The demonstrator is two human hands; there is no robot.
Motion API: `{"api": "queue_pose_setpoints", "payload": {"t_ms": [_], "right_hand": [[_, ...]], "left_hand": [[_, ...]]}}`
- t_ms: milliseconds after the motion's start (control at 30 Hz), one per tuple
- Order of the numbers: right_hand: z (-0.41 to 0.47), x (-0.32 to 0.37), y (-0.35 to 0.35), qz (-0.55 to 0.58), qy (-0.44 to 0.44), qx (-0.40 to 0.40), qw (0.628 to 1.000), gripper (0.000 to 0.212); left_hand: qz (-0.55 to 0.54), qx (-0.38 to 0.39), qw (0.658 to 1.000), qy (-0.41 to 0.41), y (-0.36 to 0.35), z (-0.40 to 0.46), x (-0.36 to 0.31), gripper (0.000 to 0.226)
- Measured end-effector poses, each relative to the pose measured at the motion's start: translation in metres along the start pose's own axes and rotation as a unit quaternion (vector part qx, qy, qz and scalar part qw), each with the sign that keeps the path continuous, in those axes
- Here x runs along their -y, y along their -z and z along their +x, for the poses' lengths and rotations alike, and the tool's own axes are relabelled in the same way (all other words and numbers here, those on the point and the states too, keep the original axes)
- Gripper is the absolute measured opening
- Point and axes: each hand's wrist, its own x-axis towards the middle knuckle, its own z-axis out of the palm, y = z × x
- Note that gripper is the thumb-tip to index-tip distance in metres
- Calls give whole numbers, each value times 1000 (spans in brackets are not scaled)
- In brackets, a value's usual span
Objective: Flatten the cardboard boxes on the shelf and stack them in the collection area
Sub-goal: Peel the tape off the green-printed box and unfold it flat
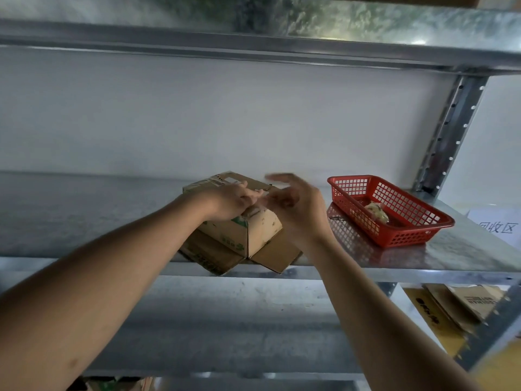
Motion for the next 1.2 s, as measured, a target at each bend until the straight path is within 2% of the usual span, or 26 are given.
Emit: {"api": "queue_pose_setpoints", "payload": {"t_ms": [33,67,100,167,267,400,467,533,600,667,733,800,933,1100,1200], "right_hand": [[0,-2,2,82,-51,5,995,46],[1,-5,3,136,-84,3,987,46],[1,-9,3,145,-94,-7,985,36],[2,-16,2,122,-105,-32,986,17],[4,-26,-5,56,-116,-54,990,22],[5,-30,-12,-102,-46,-37,993,37],[4,-29,-13,-121,2,-75,990,43],[3,-27,-11,-90,66,-109,988,34],[0,-23,-11,-79,143,-62,985,17],[-1,-21,-15,-114,177,6,978,19],[2,-22,-19,-139,168,15,976,18],[5,-22,-19,-136,137,-12,981,13],[13,-28,-14,-110,15,-48,993,14],[14,-33,-13,-203,43,-50,977,2],[12,-35,-14,-269,76,-9,960,21]], "left_hand": [[0,4,1000,-2,1,0,0,45],[-7,5,1000,-3,1,0,1,45],[-15,4,1000,-1,1,0,2,45],[-24,-1,1000,4,1,0,3,45],[-25,-1,1000,6,0,2,4,45],[-50,0,999,16,0,0,1,42],[-47,1,999,14,1,-2,0,41],[-30,3,999,16,2,-3,-2,42],[-8,9,1000,20,3,-4,-5,45],[9,12,1000,22,5,-4,-6,53],[20,3,1000,17,5,-5,-6,48],[26,-6,1000,9,5,-6,-5,35],[20,-6,1000,7,3,-2,0,39],[11,-7,1000,8,1,1,1,45],[10,-8,1000,7,1,0,-1,45]]}}
